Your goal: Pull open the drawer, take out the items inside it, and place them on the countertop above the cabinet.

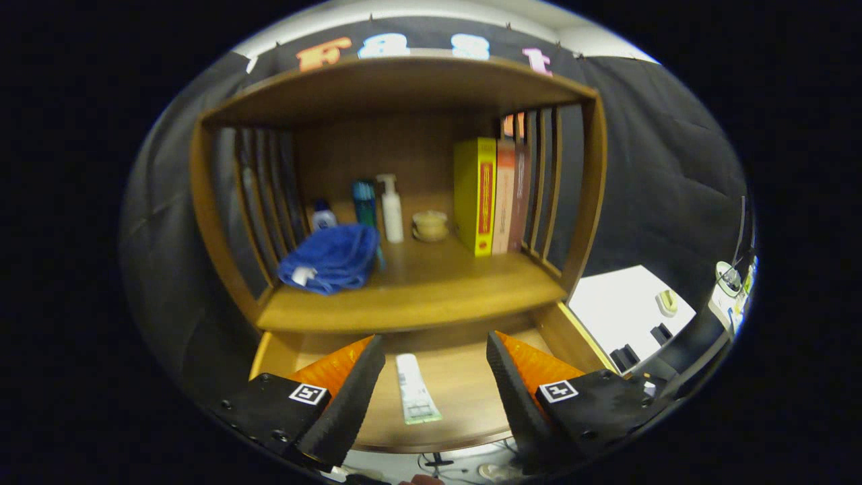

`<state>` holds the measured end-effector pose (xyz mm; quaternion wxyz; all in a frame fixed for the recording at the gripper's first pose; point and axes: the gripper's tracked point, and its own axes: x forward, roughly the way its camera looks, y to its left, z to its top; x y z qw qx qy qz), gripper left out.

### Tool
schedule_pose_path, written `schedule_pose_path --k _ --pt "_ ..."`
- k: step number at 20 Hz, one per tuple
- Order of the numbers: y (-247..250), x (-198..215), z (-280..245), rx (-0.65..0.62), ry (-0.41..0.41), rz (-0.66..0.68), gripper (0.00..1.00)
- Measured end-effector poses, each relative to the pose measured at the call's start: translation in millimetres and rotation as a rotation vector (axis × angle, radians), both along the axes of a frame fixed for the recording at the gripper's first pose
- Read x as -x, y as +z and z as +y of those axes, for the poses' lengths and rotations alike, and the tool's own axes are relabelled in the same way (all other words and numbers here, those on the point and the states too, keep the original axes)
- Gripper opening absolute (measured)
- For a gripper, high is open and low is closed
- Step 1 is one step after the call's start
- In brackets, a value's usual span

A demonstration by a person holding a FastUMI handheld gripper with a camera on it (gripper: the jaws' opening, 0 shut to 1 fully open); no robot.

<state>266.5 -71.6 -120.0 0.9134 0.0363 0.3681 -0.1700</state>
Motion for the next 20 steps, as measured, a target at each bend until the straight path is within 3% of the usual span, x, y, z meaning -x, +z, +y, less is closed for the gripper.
schedule_pose_path --k 4,8,10,20 --pt "-85 -25 14 -0.084 0.050 0.250 0.99" --pt "-145 -23 32 -0.106 0.082 0.453 0.99" --pt "-169 -20 45 -0.162 0.083 0.491 0.99" --pt "-199 -22 55 -0.246 0.067 0.582 0.99"
